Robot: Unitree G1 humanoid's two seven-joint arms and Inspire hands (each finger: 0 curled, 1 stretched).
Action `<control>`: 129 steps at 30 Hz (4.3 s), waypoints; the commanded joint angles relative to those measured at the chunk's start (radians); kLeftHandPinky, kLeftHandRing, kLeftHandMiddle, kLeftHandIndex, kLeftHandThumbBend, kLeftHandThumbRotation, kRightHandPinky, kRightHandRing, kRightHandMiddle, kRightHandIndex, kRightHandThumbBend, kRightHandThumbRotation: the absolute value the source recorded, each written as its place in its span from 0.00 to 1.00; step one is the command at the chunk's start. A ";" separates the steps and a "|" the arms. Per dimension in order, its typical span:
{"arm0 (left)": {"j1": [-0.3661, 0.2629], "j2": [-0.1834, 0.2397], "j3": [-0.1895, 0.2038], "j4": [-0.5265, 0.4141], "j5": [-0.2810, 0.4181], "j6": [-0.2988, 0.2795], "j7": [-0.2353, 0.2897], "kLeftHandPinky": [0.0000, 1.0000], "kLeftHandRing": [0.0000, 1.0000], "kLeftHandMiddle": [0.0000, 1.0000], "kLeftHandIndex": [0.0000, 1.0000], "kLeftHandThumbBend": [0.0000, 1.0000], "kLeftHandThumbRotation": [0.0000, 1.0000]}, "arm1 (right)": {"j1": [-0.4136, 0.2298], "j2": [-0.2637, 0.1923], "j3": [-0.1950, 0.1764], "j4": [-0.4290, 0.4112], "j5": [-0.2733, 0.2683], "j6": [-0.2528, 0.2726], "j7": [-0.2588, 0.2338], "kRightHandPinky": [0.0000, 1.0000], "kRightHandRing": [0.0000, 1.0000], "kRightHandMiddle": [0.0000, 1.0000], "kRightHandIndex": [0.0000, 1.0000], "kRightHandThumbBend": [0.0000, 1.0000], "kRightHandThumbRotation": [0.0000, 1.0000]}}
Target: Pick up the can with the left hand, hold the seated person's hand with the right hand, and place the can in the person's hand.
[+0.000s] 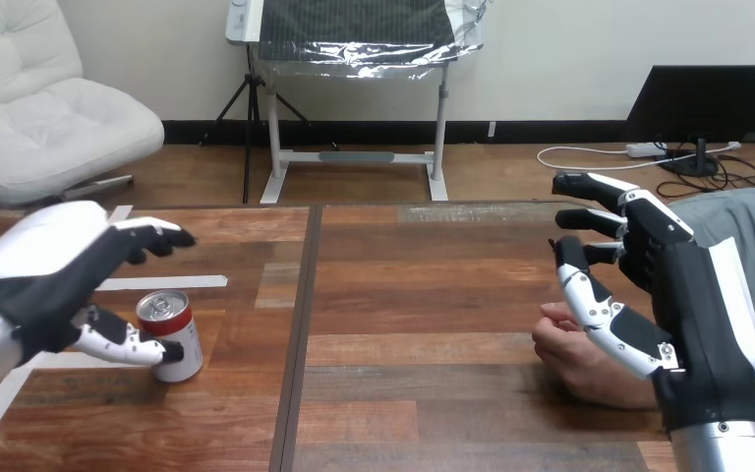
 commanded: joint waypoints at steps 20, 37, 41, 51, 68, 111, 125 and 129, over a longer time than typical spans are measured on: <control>-0.214 0.053 -0.162 0.156 0.068 -0.034 -0.038 0.74 0.78 0.80 0.80 0.81 0.15 | -0.076 -0.026 -0.020 -0.044 0.017 0.016 0.030 0.58 0.72 0.79 0.72 0.28 0.00; -0.307 0.043 -0.242 0.254 0.106 -0.038 -0.036 0.70 0.77 0.79 0.77 0.82 0.17 | -0.082 -0.039 -0.027 -0.052 0.020 0.028 0.039 0.57 0.71 0.78 0.71 0.28 0.00; -0.322 0.042 -0.255 0.261 0.123 -0.026 -0.043 0.69 0.77 0.79 0.77 0.80 0.17 | -0.083 -0.043 -0.027 -0.053 0.021 0.029 0.040 0.57 0.71 0.78 0.71 0.28 0.00; -0.355 0.034 -0.283 0.282 0.165 0.010 -0.045 0.69 0.77 0.79 0.76 0.78 0.15 | -0.085 -0.048 -0.031 -0.055 0.022 0.033 0.041 0.57 0.71 0.78 0.71 0.28 0.00; -0.370 0.038 -0.306 0.311 0.242 -0.021 0.036 0.67 0.76 0.78 0.75 0.77 0.17 | -0.090 -0.052 -0.035 -0.060 0.020 0.033 0.043 0.57 0.71 0.78 0.71 0.27 0.00; -0.377 0.039 -0.325 0.354 0.299 -0.010 0.089 0.70 0.76 0.78 0.76 0.77 0.14 | -0.102 -0.062 -0.035 -0.054 0.004 0.032 0.046 0.56 0.70 0.75 0.68 0.26 0.00; -0.405 0.021 -0.332 0.431 0.275 -0.021 0.099 0.70 0.77 0.80 0.77 0.78 0.12 | -0.102 -0.069 -0.038 -0.057 0.002 0.036 0.048 0.57 0.71 0.74 0.67 0.27 0.00; -0.416 0.014 -0.337 0.450 0.270 -0.011 0.092 0.70 0.77 0.80 0.77 0.79 0.11 | -0.102 -0.071 -0.038 -0.058 0.007 0.039 0.049 0.57 0.71 0.74 0.67 0.27 0.00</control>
